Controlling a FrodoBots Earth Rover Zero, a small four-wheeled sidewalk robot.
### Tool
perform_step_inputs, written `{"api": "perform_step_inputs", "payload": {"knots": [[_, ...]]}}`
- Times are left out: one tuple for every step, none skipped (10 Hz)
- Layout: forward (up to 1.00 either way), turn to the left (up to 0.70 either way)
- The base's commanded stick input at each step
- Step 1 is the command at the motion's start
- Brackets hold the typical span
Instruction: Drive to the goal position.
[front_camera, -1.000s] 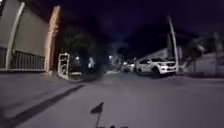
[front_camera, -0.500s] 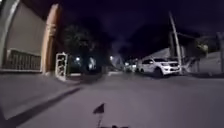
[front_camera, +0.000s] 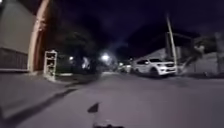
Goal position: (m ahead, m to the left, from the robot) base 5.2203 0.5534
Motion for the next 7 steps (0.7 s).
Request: {"api": "perform_step_inputs", "payload": {"knots": [[0.70,0.00],[0.70,0.00],[0.70,0.00],[0.70,0.00],[0.70,0.00],[0.70,0.00],[0.70,0.00]]}}
